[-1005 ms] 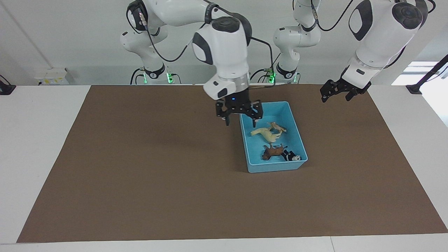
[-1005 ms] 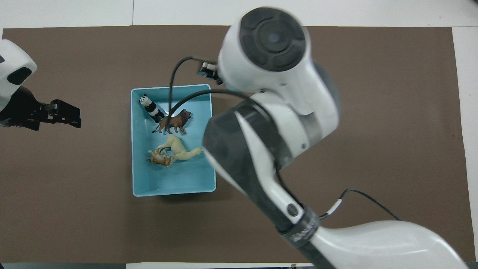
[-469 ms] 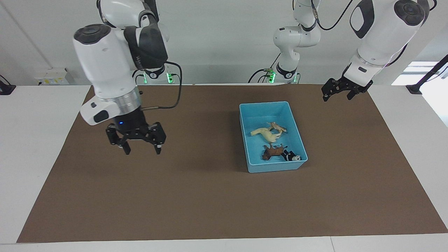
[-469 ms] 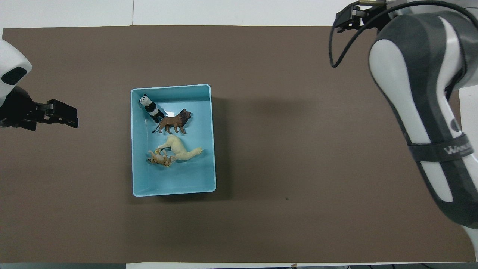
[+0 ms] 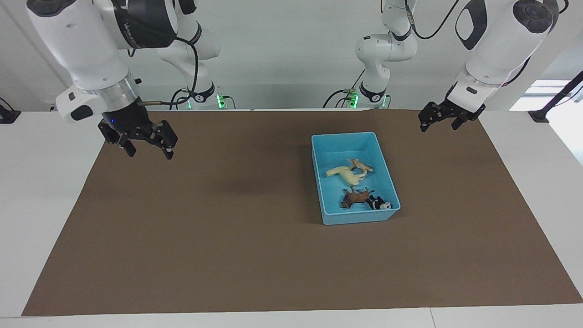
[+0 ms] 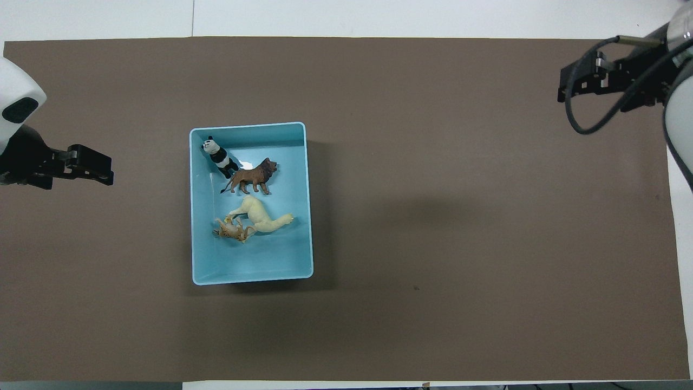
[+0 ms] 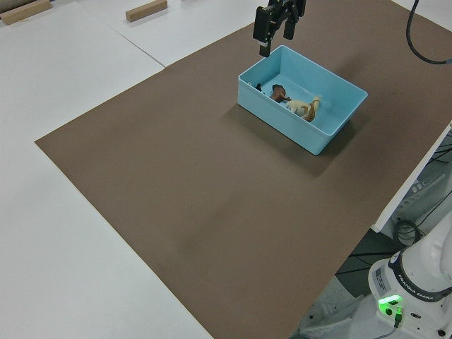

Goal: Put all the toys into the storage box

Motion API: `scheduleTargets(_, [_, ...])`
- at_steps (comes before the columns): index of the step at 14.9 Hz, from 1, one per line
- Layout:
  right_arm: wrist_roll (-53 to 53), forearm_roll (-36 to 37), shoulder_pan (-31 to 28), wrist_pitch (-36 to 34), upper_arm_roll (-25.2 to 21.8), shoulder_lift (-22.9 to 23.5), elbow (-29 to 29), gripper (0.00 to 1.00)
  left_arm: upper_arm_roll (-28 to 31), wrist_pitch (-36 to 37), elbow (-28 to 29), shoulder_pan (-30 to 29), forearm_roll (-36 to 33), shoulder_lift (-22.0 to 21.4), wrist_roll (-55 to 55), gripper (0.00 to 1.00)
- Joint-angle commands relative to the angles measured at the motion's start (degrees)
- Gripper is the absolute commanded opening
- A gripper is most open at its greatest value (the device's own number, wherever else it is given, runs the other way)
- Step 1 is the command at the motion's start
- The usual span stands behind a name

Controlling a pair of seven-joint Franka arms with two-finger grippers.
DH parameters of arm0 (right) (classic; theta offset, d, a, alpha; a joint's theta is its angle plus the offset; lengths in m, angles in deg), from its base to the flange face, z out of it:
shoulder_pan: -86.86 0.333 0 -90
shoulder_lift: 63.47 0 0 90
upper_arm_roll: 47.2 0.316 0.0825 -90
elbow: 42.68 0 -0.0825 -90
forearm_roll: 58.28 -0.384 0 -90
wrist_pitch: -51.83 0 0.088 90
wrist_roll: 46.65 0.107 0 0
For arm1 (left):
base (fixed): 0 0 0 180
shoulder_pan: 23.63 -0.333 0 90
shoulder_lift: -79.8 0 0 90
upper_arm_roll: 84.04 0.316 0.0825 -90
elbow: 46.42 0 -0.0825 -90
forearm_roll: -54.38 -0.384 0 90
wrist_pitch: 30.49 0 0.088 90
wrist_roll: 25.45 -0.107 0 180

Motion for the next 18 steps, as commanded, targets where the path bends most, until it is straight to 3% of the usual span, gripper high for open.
scheduleTargets(1, [-1.51,0.94,-0.70,2.58,1.01,-12.54,18.79,1.00,-0.16,-0.68,0.97,-0.40,-1.01,-1.06,-0.47,1.00])
scheduleTargets(7, [-12.23,2.35,-5.09,4.93,1.71,-13.09,20.75,1.00,-0.16,-0.68,0.97,-0.40,-1.01,-1.06,-0.38,1.00])
scheduleTargets(18, [-11.81,3.32,-6.06,5.65,1.80,-12.30,21.10,1.00,-0.16,-0.59,0.97,-0.40,-1.01,-1.06,-0.38,1.00])
